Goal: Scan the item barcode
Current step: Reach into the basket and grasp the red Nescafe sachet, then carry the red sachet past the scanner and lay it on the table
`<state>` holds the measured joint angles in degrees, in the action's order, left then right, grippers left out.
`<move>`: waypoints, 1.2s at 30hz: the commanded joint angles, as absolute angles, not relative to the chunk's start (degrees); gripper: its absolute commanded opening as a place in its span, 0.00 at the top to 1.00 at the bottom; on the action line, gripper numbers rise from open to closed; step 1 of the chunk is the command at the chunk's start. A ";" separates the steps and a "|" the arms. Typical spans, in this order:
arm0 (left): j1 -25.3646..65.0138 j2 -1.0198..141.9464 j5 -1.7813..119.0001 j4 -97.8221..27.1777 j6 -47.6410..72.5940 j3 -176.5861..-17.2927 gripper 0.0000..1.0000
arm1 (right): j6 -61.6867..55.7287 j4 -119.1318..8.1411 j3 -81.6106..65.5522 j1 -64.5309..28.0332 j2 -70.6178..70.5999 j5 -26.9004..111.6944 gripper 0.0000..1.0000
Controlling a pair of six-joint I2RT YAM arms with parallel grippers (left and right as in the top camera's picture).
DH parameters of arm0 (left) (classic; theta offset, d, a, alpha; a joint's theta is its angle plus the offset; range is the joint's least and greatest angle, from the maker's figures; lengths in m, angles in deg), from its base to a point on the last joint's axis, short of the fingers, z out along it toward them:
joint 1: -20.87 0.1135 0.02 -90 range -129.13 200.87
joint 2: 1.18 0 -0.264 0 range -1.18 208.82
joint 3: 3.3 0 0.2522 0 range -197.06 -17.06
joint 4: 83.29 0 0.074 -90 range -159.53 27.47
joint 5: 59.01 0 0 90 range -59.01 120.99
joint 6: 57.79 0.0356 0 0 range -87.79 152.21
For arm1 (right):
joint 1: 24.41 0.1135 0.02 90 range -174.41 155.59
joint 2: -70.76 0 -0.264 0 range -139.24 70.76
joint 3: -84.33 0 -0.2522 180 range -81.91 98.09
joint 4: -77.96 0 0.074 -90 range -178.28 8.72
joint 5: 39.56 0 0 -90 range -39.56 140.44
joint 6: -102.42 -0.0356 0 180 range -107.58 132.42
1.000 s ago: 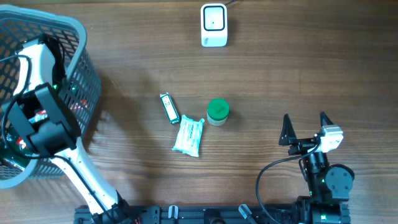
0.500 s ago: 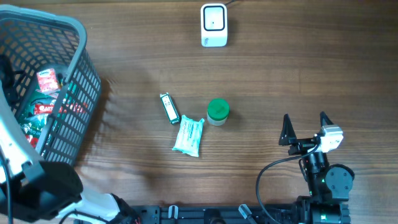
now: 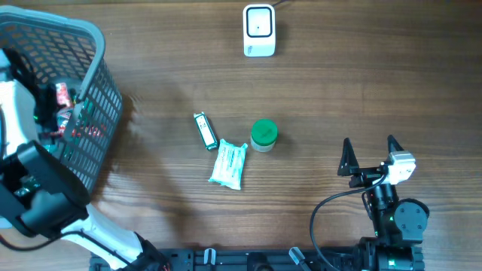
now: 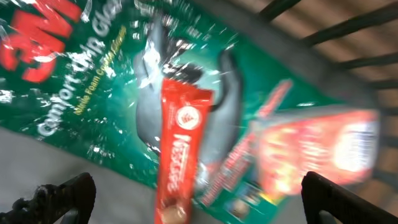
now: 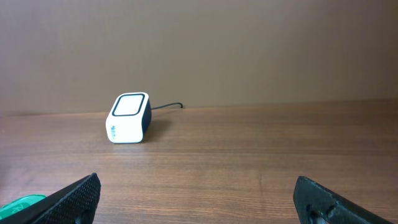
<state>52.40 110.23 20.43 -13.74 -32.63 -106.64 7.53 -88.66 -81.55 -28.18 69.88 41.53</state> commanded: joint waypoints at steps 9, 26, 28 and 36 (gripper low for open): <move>52.49 113.82 21.52 -21.41 -28.14 -97.49 0.20 | 7.91 -88.84 -81.61 -27.96 70.23 41.95 0.00; 53.76 99.08 22.02 -4.34 -26.26 -118.36 0.96 | 7.91 -88.84 -81.61 -27.96 70.23 41.95 0.00; 53.74 95.68 22.04 -2.74 -26.31 -121.31 0.96 | 7.91 -88.84 -81.61 -27.96 70.23 41.95 0.00; 52.93 72.03 36.82 0.27 -26.66 -126.53 0.96 | 7.88 -88.84 -81.61 -27.96 70.23 41.95 0.00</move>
